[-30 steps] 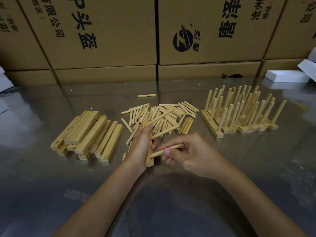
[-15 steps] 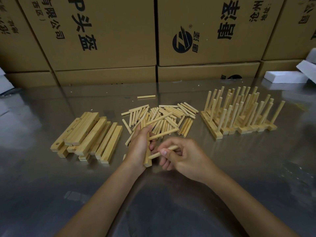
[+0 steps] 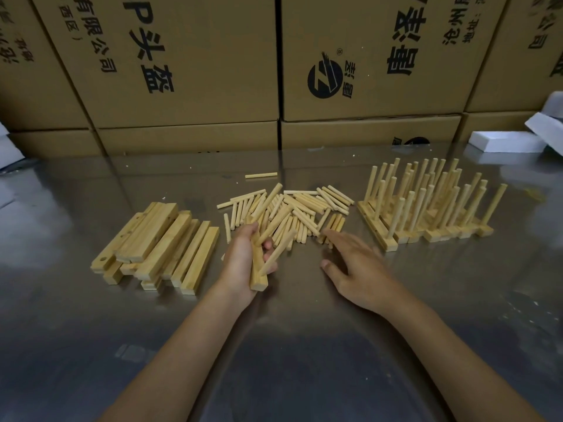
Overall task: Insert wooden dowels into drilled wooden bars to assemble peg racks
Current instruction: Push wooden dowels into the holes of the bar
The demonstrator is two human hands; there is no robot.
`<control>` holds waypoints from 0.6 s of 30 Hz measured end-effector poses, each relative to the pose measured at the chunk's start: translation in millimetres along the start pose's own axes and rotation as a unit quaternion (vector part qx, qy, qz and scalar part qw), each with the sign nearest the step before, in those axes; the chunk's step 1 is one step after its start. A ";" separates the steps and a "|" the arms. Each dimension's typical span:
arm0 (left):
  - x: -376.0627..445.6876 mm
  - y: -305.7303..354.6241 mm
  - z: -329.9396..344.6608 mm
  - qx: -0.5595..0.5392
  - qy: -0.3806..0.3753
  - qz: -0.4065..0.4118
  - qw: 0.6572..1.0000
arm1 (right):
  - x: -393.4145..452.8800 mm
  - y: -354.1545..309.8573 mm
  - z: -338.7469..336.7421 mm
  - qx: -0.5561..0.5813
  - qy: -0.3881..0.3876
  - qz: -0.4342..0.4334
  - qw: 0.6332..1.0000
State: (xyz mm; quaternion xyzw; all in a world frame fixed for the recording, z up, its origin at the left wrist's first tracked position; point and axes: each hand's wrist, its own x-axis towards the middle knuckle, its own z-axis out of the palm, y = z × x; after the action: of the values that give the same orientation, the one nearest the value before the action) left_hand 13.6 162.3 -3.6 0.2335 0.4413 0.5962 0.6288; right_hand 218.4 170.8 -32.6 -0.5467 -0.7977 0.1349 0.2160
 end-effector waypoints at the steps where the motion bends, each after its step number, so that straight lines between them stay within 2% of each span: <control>1: -0.2 0.2 0.2 0.001 -0.001 0.000 1.000 | 0.4 -0.4 -0.8 0.003 0.015 -0.002 1.000; 5: -0.2 -0.2 1.7 0.023 0.013 -0.003 1.000 | -1.7 -6.6 -9.5 0.017 0.062 -0.017 0.998; 7: -1.1 -3.3 3.1 0.054 0.032 0.005 0.998 | -5.6 -17.0 -13.0 0.043 0.043 -0.037 0.997; 10: -3.5 -8.6 6.8 0.112 0.061 0.045 0.991 | -14.9 -48.2 -8.6 0.189 -0.026 -0.045 0.981; 13: -6.5 -13.7 12.3 0.128 0.061 0.080 0.987 | -18.4 -63.7 3.6 0.206 0.018 -0.052 0.977; 15: -9.1 -15.6 13.5 0.140 0.026 0.079 0.987 | -16.5 -58.9 3.8 0.179 0.051 -0.035 0.982; 18: -13.7 -16.9 14.4 0.162 -0.067 0.074 0.982 | -11.1 -41.7 -9.6 0.177 0.110 0.009 0.978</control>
State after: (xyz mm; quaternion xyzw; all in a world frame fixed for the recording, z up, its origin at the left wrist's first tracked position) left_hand 36.2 149.5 -6.4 0.4035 0.4703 0.5451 0.5647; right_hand 192.7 145.0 -7.6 -0.5187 -0.7271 0.2153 0.3948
